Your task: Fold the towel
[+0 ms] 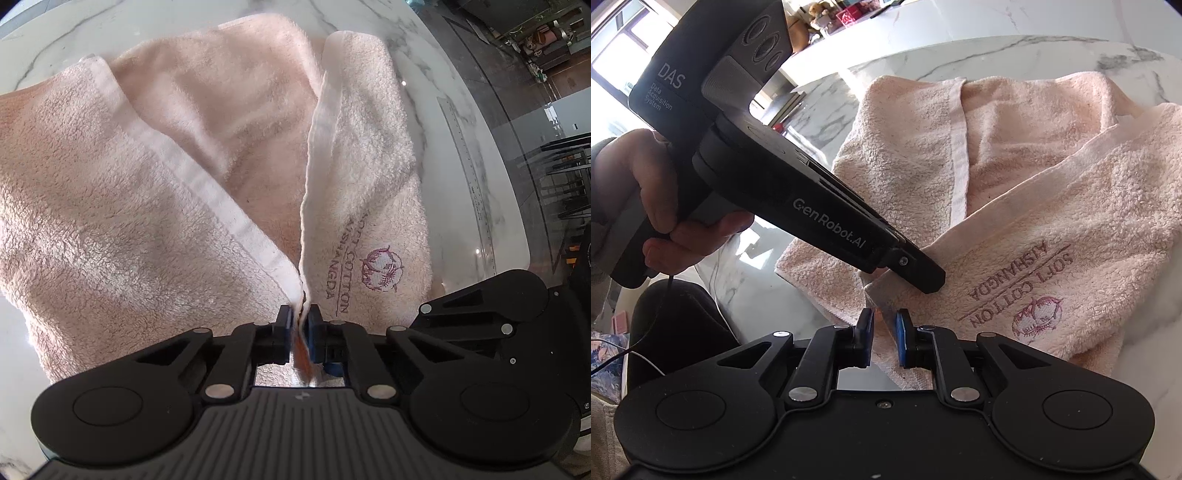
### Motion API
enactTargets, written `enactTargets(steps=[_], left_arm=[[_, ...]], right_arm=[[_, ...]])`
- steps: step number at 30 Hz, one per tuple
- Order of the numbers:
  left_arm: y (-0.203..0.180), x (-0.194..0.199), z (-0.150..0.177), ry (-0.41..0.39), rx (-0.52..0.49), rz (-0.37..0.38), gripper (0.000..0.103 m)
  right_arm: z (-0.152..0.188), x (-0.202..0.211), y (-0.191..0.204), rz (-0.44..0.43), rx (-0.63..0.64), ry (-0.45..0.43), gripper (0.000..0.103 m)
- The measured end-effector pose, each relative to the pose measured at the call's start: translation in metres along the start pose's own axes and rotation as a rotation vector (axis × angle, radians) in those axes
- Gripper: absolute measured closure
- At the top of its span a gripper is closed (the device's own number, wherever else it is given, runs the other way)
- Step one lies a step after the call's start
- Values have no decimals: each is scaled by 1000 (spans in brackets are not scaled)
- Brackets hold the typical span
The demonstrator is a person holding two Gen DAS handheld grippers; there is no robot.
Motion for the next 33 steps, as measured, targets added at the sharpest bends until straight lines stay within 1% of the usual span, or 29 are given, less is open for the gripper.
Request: enactTargets(steps=[3, 5, 6, 7, 8, 11, 13, 16, 19, 22, 23, 30, 33], left_arm=[[0, 4, 0, -26, -1, -6, 99], [1, 8, -1, -43, 12, 5, 99], [2, 11, -2, -51, 20, 14, 99], [3, 14, -3, -61, 26, 21, 99], [3, 18, -4, -71, 29, 25, 99], [2, 38, -9, -122, 35, 36, 99], [1, 50, -12, -153, 42, 49, 99], [-3, 75, -17, -215, 43, 56, 99], [-15, 93, -18, -266, 49, 67, 99], [-27, 114, -16, -319, 59, 79, 99], [-29, 121, -16, -338, 61, 80, 99], [-38, 182, -22, -421, 66, 76, 99], [-43, 199, -21, -443, 61, 78, 99]], right_arm=[[1, 1, 1, 16, 3, 4, 85], [3, 5, 3, 36, 7, 6, 72], [4, 9, 5, 49, 10, 4, 68], [6, 13, 7, 56, 10, 1, 61], [8, 16, 9, 56, 8, -1, 57], [16, 29, 14, 73, -3, -5, 55], [22, 36, 14, 113, -23, -3, 55], [34, 46, 12, 214, -63, -2, 55], [43, 53, 12, 279, -98, -9, 54], [49, 53, 7, 334, -169, -28, 48], [52, 53, 5, 347, -200, -37, 47], [61, 38, 1, 336, -391, -124, 47], [65, 33, 1, 339, -480, -179, 47]])
Point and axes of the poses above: each gripper's, at about its wrist camera, not at the fingertips, and x roughly against the way its jaws point, y to its left, z to its underside, the point moved 5 cm from there along -x, roughly the way its jaws point, and after that the axes turned 5 degrees about y, right-handed, at the moved point
